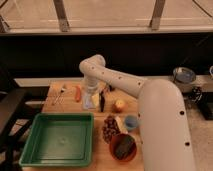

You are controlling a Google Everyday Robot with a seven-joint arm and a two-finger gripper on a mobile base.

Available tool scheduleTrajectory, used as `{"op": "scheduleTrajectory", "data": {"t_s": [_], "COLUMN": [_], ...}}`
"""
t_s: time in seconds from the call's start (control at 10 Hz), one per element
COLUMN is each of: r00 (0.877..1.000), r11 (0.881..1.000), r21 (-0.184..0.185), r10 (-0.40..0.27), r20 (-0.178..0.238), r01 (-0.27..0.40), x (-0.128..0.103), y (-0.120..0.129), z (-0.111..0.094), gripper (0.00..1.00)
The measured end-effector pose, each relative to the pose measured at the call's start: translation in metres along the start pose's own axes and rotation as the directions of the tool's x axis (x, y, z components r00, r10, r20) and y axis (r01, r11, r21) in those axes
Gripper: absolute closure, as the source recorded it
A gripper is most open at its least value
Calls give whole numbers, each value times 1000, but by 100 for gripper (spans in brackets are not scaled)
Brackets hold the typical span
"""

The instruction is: Place towel in plastic cup

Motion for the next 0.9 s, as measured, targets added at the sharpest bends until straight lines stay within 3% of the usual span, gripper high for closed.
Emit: {"op": "scheduleTrajectory", "data": {"t_s": [0.2,0.5,0.9], "r00": [999,993,976], "r11": [1000,997,993], "r21": [-2,-2,-11], "r10": [29,79,122], "r20": [15,86,181], "r01": [-29,-79,-121], "x": [7,19,24], "y": [0,1,4], "z": [13,33,60], "gripper": [20,20,20]}}
